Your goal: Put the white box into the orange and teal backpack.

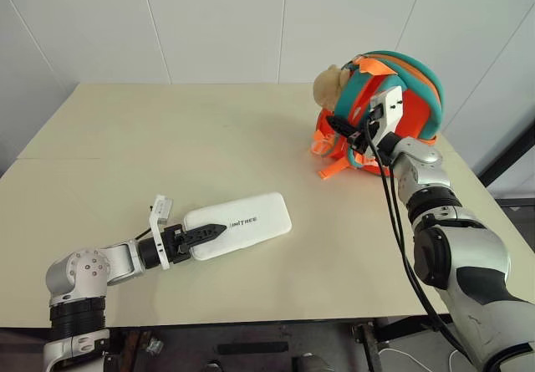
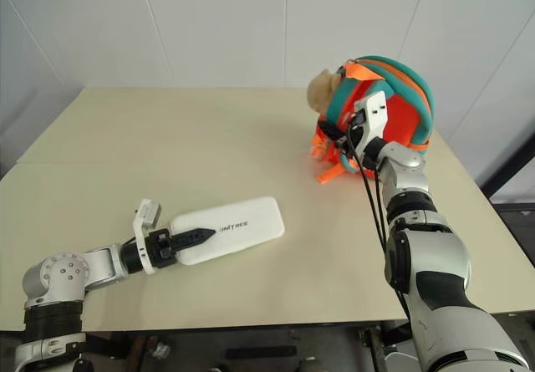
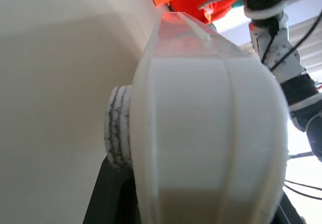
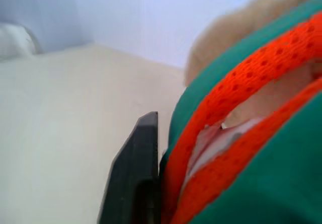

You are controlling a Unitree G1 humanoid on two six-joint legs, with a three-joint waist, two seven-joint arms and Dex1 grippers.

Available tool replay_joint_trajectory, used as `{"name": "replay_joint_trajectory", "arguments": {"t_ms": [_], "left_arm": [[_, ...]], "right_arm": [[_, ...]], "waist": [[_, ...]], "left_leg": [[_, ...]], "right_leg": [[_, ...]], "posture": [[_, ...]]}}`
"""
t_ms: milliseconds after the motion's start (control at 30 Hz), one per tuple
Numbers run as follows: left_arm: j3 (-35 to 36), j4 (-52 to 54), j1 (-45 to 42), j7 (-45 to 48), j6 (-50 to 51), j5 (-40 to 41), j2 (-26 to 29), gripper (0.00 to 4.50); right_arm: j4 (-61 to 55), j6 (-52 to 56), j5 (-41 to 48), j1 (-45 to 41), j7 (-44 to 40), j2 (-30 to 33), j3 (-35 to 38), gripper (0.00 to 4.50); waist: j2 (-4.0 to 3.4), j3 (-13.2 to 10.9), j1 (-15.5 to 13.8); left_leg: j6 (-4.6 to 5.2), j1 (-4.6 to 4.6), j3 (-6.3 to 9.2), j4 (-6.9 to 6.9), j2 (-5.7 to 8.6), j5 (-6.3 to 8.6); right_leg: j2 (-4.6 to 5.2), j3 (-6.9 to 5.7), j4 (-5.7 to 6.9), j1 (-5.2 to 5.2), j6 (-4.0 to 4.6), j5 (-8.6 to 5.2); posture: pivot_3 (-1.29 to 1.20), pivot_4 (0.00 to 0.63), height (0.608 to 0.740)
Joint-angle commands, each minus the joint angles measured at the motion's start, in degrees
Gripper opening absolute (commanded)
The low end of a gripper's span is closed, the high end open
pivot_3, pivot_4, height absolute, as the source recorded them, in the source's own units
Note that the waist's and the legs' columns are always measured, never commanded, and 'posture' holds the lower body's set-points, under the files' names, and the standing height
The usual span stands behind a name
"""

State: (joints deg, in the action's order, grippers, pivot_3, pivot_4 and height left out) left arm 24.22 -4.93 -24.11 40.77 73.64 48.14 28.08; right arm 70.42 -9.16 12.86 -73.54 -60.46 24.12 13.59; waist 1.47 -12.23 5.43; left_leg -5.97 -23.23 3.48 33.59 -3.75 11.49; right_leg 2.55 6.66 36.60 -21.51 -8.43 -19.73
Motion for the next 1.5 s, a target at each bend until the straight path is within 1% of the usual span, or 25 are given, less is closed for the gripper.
{"name": "replay_joint_trajectory", "arguments": {"t_ms": [33,100,133,167,233,267,400,467,567,700,800,900,1033,1100,1233,1367,1500], "left_arm": [[2.8,0.9,1.0,-2.4,-3.9,-1.1,2.2,1.20],[3.3,0.8,1.4,-2.3,-4.7,-0.8,3.2,1.20],[3.5,0.9,1.6,-2.7,-5.1,-0.9,3.7,1.20],[4.0,0.8,2.4,-2.2,-5.6,-1.1,5.1,1.20],[4.8,0.8,4.3,-0.7,-6.9,-1.5,8.0,1.20],[4.9,1.0,5.4,0.4,-7.9,-1.6,9.3,1.20],[6.7,2.5,8.0,3.5,-10.7,0.8,11.8,1.20],[7.7,3.1,8.5,4.2,-11.3,2.4,12.0,1.20],[12.1,6.7,8.2,4.7,-11.9,7.2,11.4,1.20],[15.5,12.2,8.4,4.9,-11.1,12.4,12.7,1.20],[18.8,16.5,9.6,4.9,-9.5,17.8,15.1,1.20],[22.0,17.6,8.7,1.0,-7.9,25.6,16.1,1.20],[20.0,21.1,9.0,-0.9,-9.2,28.3,17.1,1.20],[17.1,20.2,7.6,-1.2,-10.4,27.1,16.5,1.20],[9.3,17.7,5.4,3.7,-14.1,20.7,18.0,1.20],[1.1,14.0,1.9,8.6,-20.7,11.6,20.2,1.20],[-3.5,10.8,-1.7,12.4,-25.6,5.9,21.7,1.20]], "right_arm": [[-7.7,6.4,3.7,-0.3,-10.2,-0.3,-0.2,0.00],[-14.8,13.8,5.5,1.8,-15.9,-0.1,-2.1,0.00],[-20.8,19.7,7.6,3.5,-18.6,0.2,-3.2,0.00],[-30.0,28.2,10.7,6.1,-21.9,1.5,-5.8,0.00],[-45.2,42.7,16.9,10.1,-24.6,4.3,-8.7,0.00],[-51.1,48.4,19.7,11.7,-24.7,5.7,-9.4,0.00],[-67.1,64.6,30.0,16.3,-22.8,10.3,-9.0,0.00],[-72.2,69.4,34.0,17.9,-22.0,12.0,-8.6,0.00],[-78.2,75.9,39.3,21.4,-19.5,14.6,-7.7,0.00],[-79.9,77.3,40.7,25.5,-17.0,16.5,-8.0,0.00],[-80.0,74.5,38.5,28.5,-16.5,17.2,-10.1,0.00],[-79.3,72.7,37.6,30.2,-15.6,16.9,-11.1,0.00],[-79.5,71.7,38.0,32.3,-15.2,16.5,-11.8,0.00],[-78.9,71.1,38.4,32.2,-14.8,15.5,-11.8,0.00],[-77.7,70.1,38.2,31.0,-14.3,14.2,-12.6,0.00],[-78.6,69.7,38.8,31.9,-13.9,14.2,-12.6,0.00],[-79.3,69.3,39.2,32.6,-13.0,14.2,-12.2,0.00]], "waist": [[-0.01,0.0,0.1],[-0.01,0.0,0.2],[-0.01,0.0,0.2],[-0.02,0.0,0.2],[-0.03,0.0,0.2],[-0.03,0.0,0.3],[-0.03,0.0,0.1],[-0.03,0.0,-0.3],[0.03,0.0,-0.9],[0.15,0.0,-1.9],[0.19,-0.1,-2.2],[0.18,-0.1,-2.2],[0.18,-0.1,-2.2],[0.18,-0.1,-2.2],[0.19,-0.1,-2.2],[0.18,-0.1,-2.3],[0.18,-0.1,-2.4]], "left_leg": [[0.00,0.00,0.00,0.00,0.00,0.00],[0.00,0.00,0.01,-0.01,-0.01,0.00],[0.00,0.00,0.00,-0.05,-0.01,0.00],[-0.01,0.00,0.01,-0.08,-0.02,0.01],[-0.03,-0.02,0.02,-0.17,-0.03,0.01],[-0.11,-0.04,0.02,-0.19,-0.05,0.00],[-0.19,0.01,0.00,-0.24,-0.08,0.11],[-0.13,0.01,0.03,-0.30,-0.09,0.15],[-0.08,-0.06,0.01,-0.23,-0.08,0.19],[-0.04,-0.19,0.00,-0.12,-0.07,0.26],[-0.02,-0.23,-0.01,-0.10,-0.07,0.31],[0.00,-0.25,-0.03,-0.11,-0.07,0.36],[0.02,-0.26,-0.04,-0.10,-0.08,0.38],[0.02,-0.26,-0.05,-0.09,-0.08,0.38],[0.01,-0.25,-0.04,0.01,-0.08,0.38],[0.01,-0.26,-0.06,-0.02,-0.07,0.38],[0.01,-0.27,-0.06,-0.07,-0.07,0.38]], "right_leg": [[0.00,0.00,0.01,0.00,0.00,0.00],[-0.01,0.00,0.01,-0.01,0.00,0.00],[-0.01,-0.01,0.00,-0.02,0.00,0.00],[-0.01,-0.02,-0.02,-0.03,0.00,-0.01],[-0.01,-0.02,-0.01,-0.09,-0.01,-0.06],[-0.02,-0.02,0.02,-0.13,0.02,-0.11],[-0.02,-0.03,0.29,-0.30,0.23,-0.41],[-0.02,-0.07,0.29,-0.31,0.31,-0.46],[-0.01,-0.07,0.25,-0.34,0.31,-0.47],[0.01,-0.07,0.17,-0.40,0.32,-0.47],[0.00,-0.07,0.07,-0.41,0.31,-0.47],[0.01,-0.06,0.01,-0.42,0.31,-0.48],[0.00,-0.05,-0.02,-0.42,0.30,-0.48],[0.00,-0.05,-0.01,-0.42,0.30,-0.48],[-0.03,-0.05,0.02,-0.40,0.30,-0.47],[-0.03,-0.05,0.00,-0.40,0.31,-0.48],[-0.02,-0.06,-0.06,-0.40,0.32,-0.49]], "posture": [[0.00,0.150,0.740],[0.00,0.150,0.740],[0.00,0.150,0.740],[0.00,0.150,0.740],[0.00,0.150,0.740],[0.00,0.150,0.740],[0.00,0.150,0.740],[0.00,0.150,0.740],[0.00,0.150,0.740],[0.00,0.150,0.740],[0.00,0.150,0.740],[0.00,0.150,0.740],[0.00,0.150,0.740],[0.00,0.150,0.740],[0.00,0.150,0.740],[0.00,0.150,0.740],[0.00,0.150,0.740]]}}
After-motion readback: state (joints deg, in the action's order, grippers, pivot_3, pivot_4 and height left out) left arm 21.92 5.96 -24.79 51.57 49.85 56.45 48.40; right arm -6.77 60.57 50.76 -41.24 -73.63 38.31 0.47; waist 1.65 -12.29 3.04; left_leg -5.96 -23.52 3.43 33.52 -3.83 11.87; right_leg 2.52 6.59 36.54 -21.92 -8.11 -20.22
